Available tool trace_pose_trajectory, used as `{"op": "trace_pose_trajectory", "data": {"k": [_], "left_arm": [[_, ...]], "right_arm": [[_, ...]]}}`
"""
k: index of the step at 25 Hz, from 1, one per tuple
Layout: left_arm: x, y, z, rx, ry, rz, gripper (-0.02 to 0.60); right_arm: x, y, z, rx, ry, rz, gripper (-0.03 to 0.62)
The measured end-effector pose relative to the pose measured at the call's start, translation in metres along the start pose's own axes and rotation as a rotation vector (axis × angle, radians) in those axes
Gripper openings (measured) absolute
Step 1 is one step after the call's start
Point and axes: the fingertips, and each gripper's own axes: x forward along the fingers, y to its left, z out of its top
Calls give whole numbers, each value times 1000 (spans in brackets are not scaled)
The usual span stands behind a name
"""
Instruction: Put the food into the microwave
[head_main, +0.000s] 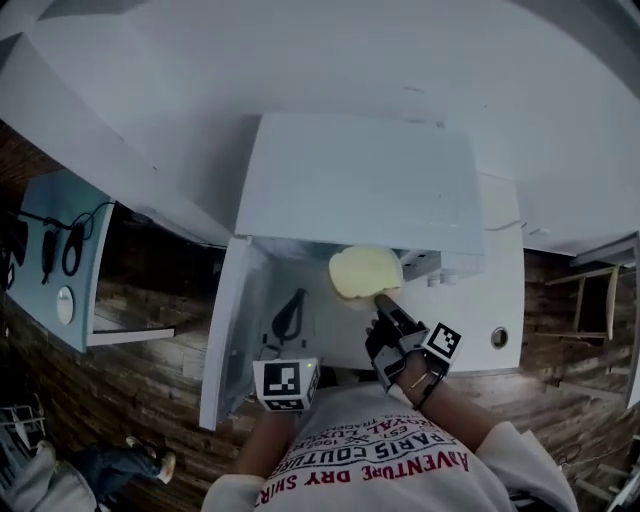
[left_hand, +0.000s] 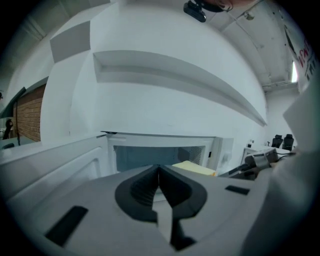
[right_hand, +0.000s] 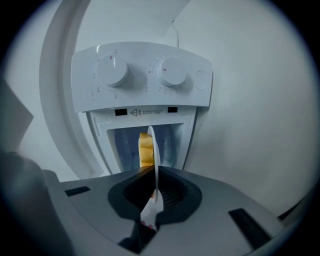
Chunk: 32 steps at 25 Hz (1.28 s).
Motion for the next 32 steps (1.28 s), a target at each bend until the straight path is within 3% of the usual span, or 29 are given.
{"op": "trace_pose_trajectory", "data": {"k": [12,32], "left_arm": [[34,15,-35,-9,71,-117,8],[30,25,-51,-12,101,-84,8]], "right_arm": [[58,-24,21,-20,-144,-35,20],[125,-24,32,-15,-168,-30,23]]}}
